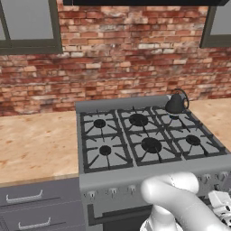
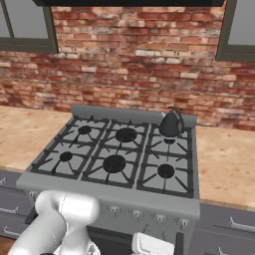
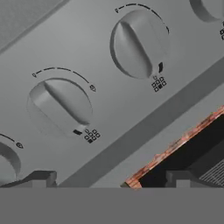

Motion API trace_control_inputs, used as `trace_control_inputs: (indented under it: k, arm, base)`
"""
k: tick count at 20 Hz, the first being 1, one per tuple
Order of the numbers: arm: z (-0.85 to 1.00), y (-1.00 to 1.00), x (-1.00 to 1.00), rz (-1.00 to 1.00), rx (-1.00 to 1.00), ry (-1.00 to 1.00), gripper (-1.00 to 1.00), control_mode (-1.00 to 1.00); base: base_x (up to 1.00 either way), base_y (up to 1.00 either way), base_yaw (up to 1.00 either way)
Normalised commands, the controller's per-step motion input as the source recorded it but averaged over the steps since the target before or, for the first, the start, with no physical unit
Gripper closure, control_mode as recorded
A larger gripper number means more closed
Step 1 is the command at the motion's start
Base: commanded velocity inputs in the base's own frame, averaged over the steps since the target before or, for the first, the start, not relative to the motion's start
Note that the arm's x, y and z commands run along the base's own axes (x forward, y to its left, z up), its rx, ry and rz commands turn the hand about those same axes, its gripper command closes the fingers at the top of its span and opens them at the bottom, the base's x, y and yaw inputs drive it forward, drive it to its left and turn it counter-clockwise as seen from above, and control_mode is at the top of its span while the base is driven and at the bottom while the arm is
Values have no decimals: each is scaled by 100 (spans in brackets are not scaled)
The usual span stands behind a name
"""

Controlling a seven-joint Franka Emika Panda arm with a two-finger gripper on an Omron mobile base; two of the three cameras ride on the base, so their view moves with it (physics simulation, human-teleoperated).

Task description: The kettle is done boiling. Turn off the stove, then wait for 300 timesteps before moving the kettle to the dining table.

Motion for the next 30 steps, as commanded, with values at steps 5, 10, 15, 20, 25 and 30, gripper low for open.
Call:
trace_control_inputs:
  k: [5, 10, 15, 20, 25, 30]
  arm:
    - [42, 0, -31, -1, -8, -12, -100, -100]
    - [46, 0, -30, 0, -10, -13, -100, -100]
    - [45, 0, -31, 0, -10, -13, -100, -100]
    - [49, 0, -27, 0, -10, -14, -100, -100]
    - [46, 0, -25, 0, -10, -15, -100, -100]
    - [45, 3, -17, 0, -12, -12, -100, -100]
  base:
    - [0, 0, 0]
    - [0, 0, 0]
    - [0, 0, 0]
    - [0, 0, 0]
    - [0, 0, 0]
    - [0, 0, 0]
